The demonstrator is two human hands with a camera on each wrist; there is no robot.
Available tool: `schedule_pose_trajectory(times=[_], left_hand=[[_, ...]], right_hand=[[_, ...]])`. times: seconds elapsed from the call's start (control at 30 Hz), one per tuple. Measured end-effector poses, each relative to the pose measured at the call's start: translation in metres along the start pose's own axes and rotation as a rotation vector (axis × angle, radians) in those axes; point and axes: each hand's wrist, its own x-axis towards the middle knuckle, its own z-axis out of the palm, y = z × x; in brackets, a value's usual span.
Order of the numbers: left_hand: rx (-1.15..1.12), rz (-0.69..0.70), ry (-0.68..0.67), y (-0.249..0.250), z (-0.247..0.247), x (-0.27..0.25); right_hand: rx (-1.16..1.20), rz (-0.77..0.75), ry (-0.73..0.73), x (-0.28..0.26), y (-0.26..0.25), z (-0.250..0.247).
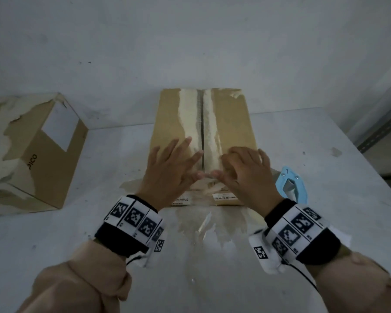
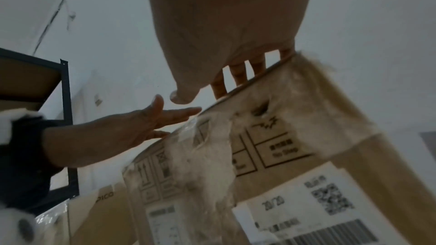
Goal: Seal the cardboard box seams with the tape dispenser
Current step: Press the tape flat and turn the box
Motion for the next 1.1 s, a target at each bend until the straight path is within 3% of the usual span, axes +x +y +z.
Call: schedule_pose_trajectory(times=[0.13,0.3,0.57,0.7,0.8,0.97,1.1], left_hand=[[0.062,0.027,-0.154,-0.006,0.006,0.004],[0.095,0.090,-0.019,-0.013,0.024,0.006],[0.136,0.129,0.038,-0.033,0.032,-0.002],[0.051,0.026,0.061,-0.061,0.034,-0.026],[-0.094,0.025,0.064,-0.071,0.034,-0.032],[-0.396,-0.028,0.221,-0.071,0.033,-0.031],[-0.473,0.091,0.143,-0.079,0.023,-0.031]], right_hand=[[-0.136,-0.085,-0.012,0.005,-0.006,0.013],[-0.287,-0.166,-0.033,-0.002,0.005,0.020],[-0.173,-0.227,-0.123,-0.004,0.018,0.007],[-0.066,-0.232,-0.140,-0.013,0.040,-0.001],[0.023,-0.196,-0.110,-0.025,0.058,-0.008],[0.136,-0.157,-0.029,-0.034,0.072,-0.007],[0.199,-0.165,-0.052,-0.029,0.073,-0.011]])
